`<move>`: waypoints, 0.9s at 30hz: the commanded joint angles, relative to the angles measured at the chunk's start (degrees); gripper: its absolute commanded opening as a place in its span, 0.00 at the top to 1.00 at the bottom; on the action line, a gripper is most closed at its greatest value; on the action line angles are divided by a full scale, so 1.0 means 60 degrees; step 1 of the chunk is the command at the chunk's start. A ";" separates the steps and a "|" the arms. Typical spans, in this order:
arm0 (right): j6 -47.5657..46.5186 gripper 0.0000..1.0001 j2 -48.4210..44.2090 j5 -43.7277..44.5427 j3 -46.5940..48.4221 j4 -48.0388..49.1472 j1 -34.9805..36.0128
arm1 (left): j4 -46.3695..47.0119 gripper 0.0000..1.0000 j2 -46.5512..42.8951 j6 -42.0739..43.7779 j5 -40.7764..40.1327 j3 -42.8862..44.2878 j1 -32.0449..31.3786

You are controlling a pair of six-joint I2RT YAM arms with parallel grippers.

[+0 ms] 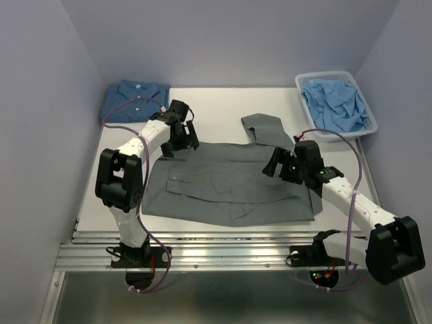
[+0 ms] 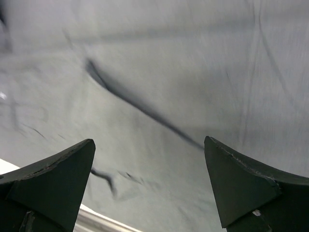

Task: Fold and stack the long sleeve shirts
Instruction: Fold the shirt

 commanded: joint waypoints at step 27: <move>-0.0505 0.00 0.1894 0.2195 0.2161 0.0339 -0.0037 | -0.2653 0.01 0.4508 0.2078 -0.3256 0.5991 -0.0067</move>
